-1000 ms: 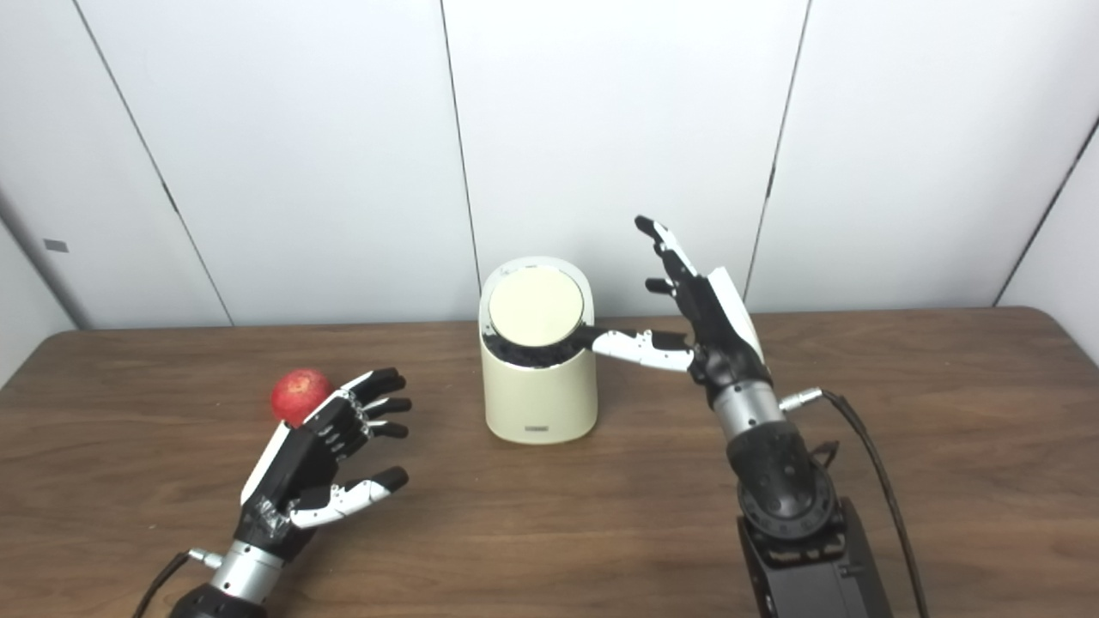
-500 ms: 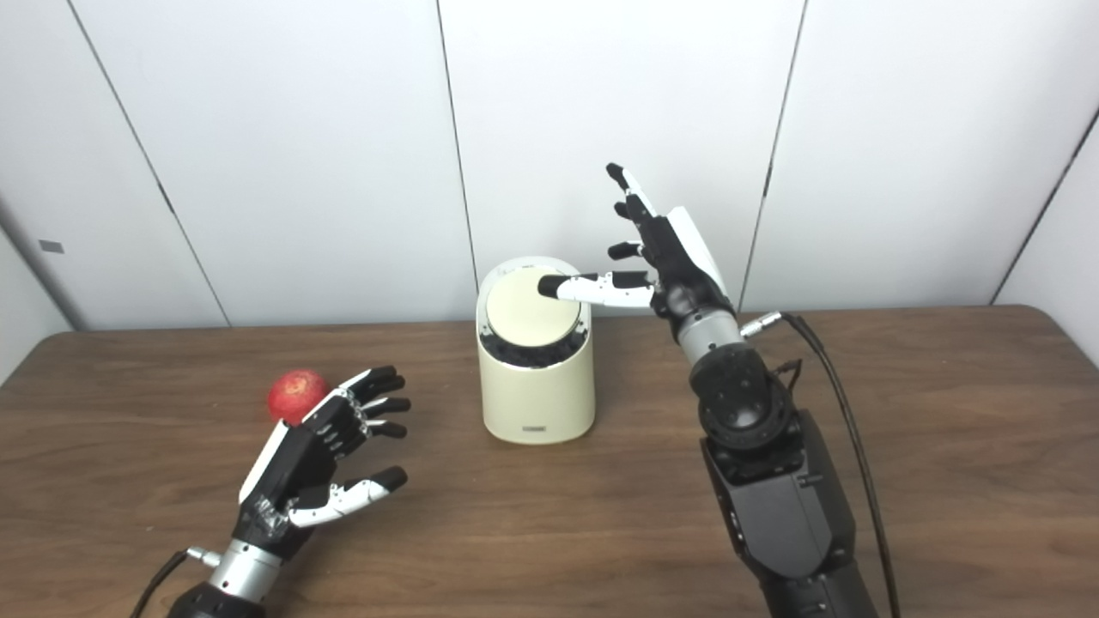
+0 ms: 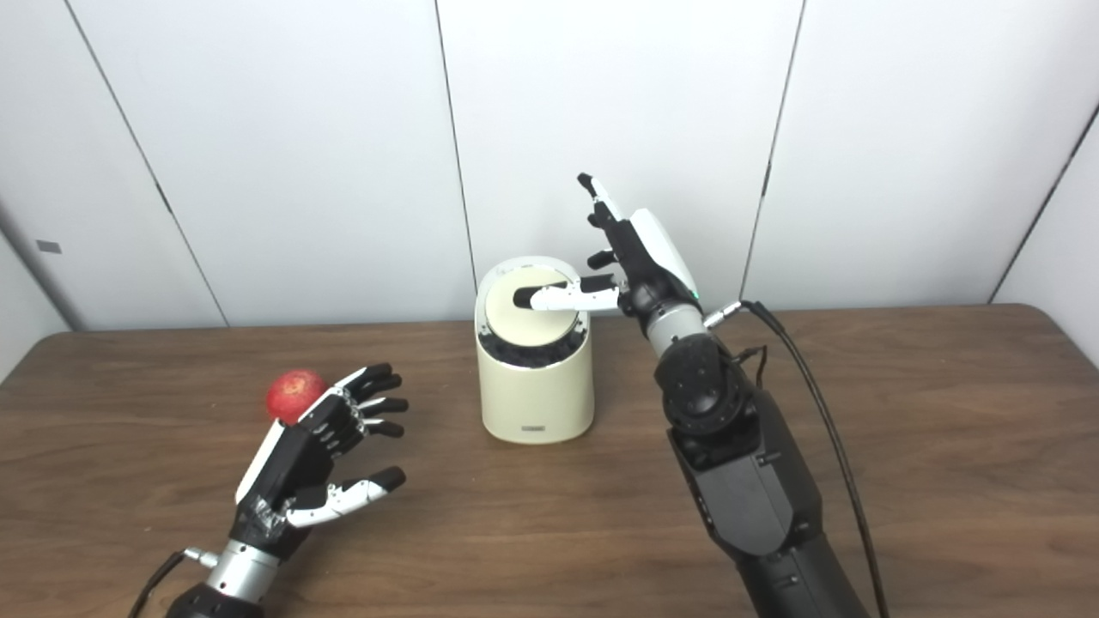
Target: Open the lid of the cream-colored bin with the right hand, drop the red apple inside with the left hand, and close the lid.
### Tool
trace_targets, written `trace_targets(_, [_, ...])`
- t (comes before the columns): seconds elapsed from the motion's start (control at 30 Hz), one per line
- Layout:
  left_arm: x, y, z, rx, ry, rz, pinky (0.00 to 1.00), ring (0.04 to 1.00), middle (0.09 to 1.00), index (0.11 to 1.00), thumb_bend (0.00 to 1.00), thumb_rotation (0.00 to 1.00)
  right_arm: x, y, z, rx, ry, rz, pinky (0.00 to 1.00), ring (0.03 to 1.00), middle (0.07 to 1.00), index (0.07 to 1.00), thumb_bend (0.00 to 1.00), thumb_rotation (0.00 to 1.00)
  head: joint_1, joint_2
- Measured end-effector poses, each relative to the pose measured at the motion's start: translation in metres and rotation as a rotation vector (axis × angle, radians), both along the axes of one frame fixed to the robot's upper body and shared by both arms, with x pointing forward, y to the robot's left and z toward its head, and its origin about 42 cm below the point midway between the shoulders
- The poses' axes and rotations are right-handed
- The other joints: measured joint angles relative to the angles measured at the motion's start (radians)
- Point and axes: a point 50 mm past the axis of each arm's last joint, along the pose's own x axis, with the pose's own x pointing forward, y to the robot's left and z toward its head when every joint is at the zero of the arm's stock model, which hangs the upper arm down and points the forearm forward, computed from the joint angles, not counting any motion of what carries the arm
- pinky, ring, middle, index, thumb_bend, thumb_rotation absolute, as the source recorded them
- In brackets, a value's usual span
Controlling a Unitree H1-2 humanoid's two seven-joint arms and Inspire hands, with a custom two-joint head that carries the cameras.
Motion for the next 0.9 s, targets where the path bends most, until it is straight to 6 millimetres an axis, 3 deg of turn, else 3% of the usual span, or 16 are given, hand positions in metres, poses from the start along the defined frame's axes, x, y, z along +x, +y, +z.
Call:
trace_targets(0.23, [0.0,0.0,0.0,0.0,-0.001,-0.001,0.67,0.783,0.86,0.879,0.7,0.11,0.002,0.002,-0.003,-0.009,-0.024,0.014,0.81,0.969,1.0,1.0,0.91,0.24,0.002,0.006])
trace_targets(0.67, [-0.001,-0.001,0.001,0.008,-0.005,-0.003,0.67,0.778,0.855,0.876,0.7,0.13,0.004,0.003,-0.01,-0.065,-0.015,0.006,0.73,0.917,0.987,1.0,0.91,0.27,-0.002,0.012])
trace_targets(0.9, [-0.001,-0.001,0.001,0.014,-0.005,-0.004,0.66,0.775,0.852,0.87,0.69,0.12,0.009,-0.007,-0.018,-0.096,0.01,-0.017,0.68,0.879,0.962,0.998,0.91,0.26,-0.002,0.012])
